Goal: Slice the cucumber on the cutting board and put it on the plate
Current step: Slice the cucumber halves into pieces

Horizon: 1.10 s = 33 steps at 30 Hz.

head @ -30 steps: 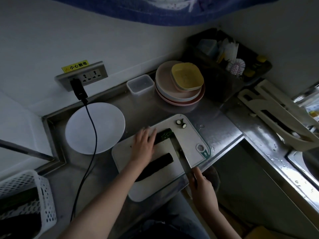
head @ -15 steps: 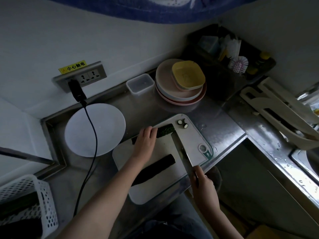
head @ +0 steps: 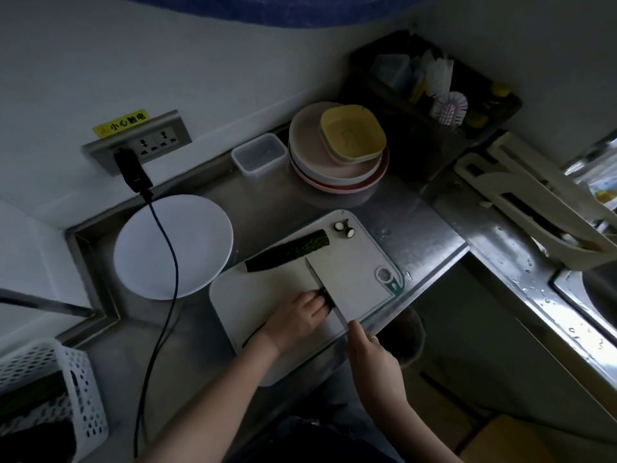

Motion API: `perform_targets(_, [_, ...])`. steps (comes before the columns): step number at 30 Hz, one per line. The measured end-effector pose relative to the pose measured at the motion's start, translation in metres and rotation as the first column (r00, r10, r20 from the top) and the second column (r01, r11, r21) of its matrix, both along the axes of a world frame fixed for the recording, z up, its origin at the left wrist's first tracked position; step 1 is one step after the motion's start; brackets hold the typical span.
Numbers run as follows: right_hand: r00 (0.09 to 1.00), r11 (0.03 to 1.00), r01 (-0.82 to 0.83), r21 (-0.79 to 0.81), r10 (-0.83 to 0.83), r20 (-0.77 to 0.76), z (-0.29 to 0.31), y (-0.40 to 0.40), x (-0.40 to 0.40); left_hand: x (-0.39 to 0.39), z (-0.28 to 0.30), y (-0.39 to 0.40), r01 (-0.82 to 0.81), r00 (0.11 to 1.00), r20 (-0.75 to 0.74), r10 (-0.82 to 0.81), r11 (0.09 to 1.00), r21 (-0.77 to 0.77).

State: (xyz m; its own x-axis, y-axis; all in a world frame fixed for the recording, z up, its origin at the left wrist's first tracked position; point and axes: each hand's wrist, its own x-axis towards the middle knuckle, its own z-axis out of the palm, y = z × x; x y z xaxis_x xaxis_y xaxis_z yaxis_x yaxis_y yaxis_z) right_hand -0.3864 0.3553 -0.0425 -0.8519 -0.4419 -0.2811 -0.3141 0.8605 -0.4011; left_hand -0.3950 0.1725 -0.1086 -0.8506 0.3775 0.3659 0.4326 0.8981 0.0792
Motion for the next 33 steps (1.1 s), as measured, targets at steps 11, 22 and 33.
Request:
perform_targets(11, [0.999,1.0,-0.019,0.024,0.018,0.035,-0.012,-0.003,-0.001,-0.001,-0.01,-0.006,0.061,0.998,-0.016,-0.06,0.998,0.017])
perform_targets(22, [0.998,0.999,0.032,0.002,-0.032,0.062,-0.011,-0.001,-0.006,0.001,-0.023,-0.006,0.002,1.0,0.011,-0.003,0.997,0.073])
perform_targets(33, [0.997,0.998,0.05,-0.039,-0.048,0.059,-0.008,0.006,0.002,0.003,-0.023,-0.002,-0.01,0.997,-0.079,0.015,0.998,0.065])
